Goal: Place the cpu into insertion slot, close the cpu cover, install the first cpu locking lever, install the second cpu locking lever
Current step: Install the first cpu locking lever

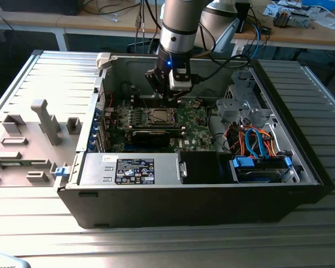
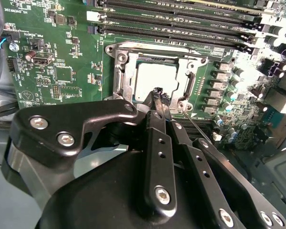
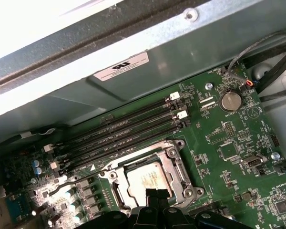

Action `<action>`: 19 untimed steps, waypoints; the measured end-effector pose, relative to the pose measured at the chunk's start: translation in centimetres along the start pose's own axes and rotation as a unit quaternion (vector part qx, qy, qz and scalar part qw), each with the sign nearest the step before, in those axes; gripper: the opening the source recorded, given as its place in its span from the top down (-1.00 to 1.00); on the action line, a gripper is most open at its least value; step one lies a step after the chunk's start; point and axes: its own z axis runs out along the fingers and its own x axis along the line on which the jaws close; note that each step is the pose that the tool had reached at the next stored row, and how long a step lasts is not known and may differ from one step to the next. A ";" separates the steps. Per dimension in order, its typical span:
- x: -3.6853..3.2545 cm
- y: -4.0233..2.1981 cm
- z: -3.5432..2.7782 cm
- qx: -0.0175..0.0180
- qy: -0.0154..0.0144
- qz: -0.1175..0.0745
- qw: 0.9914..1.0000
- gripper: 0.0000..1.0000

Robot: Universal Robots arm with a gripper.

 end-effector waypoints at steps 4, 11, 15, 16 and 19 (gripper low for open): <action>0.00 0.00 0.00 0.000 0.000 -0.003 1.000 0.79; 0.00 0.00 0.00 0.000 0.000 -0.005 1.000 0.79; 0.00 0.00 0.00 0.001 0.000 -0.007 1.000 0.79; 0.00 0.00 0.00 0.001 0.000 -0.007 1.000 0.79; 0.00 0.00 0.00 0.001 0.000 -0.008 1.000 0.79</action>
